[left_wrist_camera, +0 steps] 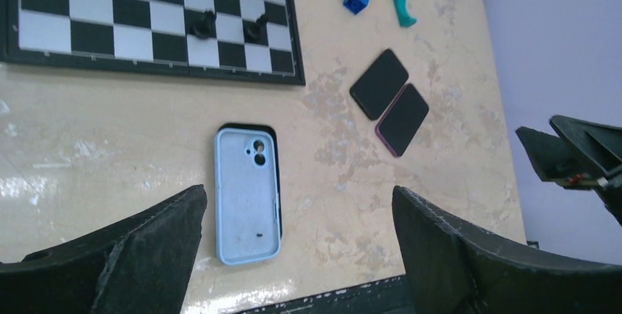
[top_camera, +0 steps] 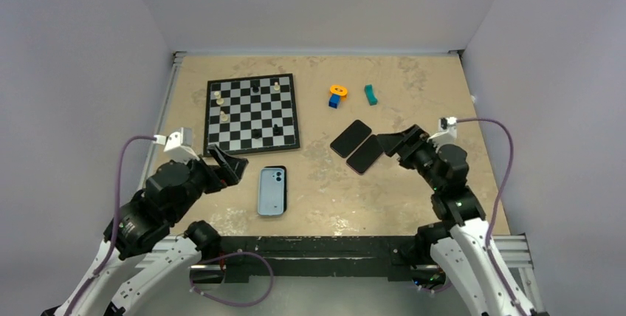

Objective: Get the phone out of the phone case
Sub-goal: Reset both arms

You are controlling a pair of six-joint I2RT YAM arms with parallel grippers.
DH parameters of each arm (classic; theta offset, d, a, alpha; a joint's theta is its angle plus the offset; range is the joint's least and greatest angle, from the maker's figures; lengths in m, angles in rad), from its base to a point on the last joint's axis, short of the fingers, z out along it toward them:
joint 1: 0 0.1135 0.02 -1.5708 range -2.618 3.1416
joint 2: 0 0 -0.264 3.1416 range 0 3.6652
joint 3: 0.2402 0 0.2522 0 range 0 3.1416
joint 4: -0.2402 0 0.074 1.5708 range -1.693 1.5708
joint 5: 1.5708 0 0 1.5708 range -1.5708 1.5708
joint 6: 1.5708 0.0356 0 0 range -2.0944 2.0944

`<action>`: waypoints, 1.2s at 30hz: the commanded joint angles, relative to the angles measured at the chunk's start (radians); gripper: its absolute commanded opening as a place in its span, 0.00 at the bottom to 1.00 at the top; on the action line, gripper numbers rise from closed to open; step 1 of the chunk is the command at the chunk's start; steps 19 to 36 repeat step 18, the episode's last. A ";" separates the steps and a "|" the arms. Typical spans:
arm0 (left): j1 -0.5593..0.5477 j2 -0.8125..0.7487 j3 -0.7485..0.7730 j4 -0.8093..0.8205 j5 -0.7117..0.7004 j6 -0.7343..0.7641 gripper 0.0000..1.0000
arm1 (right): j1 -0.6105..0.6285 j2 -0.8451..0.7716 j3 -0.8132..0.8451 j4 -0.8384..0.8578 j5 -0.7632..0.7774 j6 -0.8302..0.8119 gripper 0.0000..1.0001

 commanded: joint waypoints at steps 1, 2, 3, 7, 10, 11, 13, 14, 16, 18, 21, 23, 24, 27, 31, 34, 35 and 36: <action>0.000 -0.020 0.129 0.073 -0.122 0.128 1.00 | -0.004 -0.171 0.205 -0.245 0.108 -0.206 0.87; 0.000 -0.030 0.152 0.088 -0.141 0.158 1.00 | -0.004 -0.208 0.246 -0.276 0.130 -0.236 0.88; 0.000 -0.045 0.170 0.111 -0.155 0.191 1.00 | -0.004 -0.245 0.292 -0.307 0.146 -0.271 0.88; 0.000 -0.088 0.228 0.213 -0.202 0.328 1.00 | -0.005 -0.359 0.472 -0.383 0.183 -0.384 0.89; 0.000 -0.100 0.255 0.255 -0.218 0.384 1.00 | -0.004 -0.396 0.560 -0.423 0.194 -0.426 0.90; 0.000 -0.100 0.262 0.259 -0.221 0.392 1.00 | -0.004 -0.404 0.583 -0.432 0.197 -0.430 0.90; 0.000 -0.098 0.273 0.264 -0.222 0.404 1.00 | -0.005 -0.426 0.604 -0.440 0.177 -0.433 0.91; 0.000 -0.096 0.277 0.264 -0.220 0.407 1.00 | -0.004 -0.439 0.600 -0.433 0.168 -0.436 0.91; 0.000 -0.093 0.281 0.264 -0.220 0.408 1.00 | -0.005 -0.458 0.598 -0.435 0.167 -0.436 0.91; 0.000 -0.091 0.282 0.264 -0.217 0.406 1.00 | -0.005 -0.476 0.591 -0.432 0.175 -0.433 0.92; 0.000 -0.091 0.282 0.264 -0.217 0.406 1.00 | -0.005 -0.476 0.591 -0.432 0.175 -0.433 0.92; 0.000 -0.091 0.282 0.264 -0.217 0.406 1.00 | -0.005 -0.476 0.591 -0.432 0.175 -0.433 0.92; 0.000 -0.091 0.282 0.264 -0.217 0.406 1.00 | -0.005 -0.476 0.591 -0.432 0.175 -0.433 0.92; 0.000 -0.091 0.282 0.264 -0.217 0.406 1.00 | -0.005 -0.476 0.591 -0.432 0.175 -0.433 0.92; 0.000 -0.091 0.282 0.264 -0.217 0.406 1.00 | -0.005 -0.476 0.591 -0.432 0.175 -0.433 0.92; 0.000 -0.091 0.282 0.264 -0.217 0.406 1.00 | -0.005 -0.476 0.591 -0.432 0.175 -0.433 0.92; 0.000 -0.091 0.282 0.264 -0.217 0.406 1.00 | -0.005 -0.476 0.591 -0.432 0.175 -0.433 0.92; 0.000 -0.091 0.282 0.264 -0.217 0.406 1.00 | -0.005 -0.476 0.591 -0.432 0.175 -0.433 0.92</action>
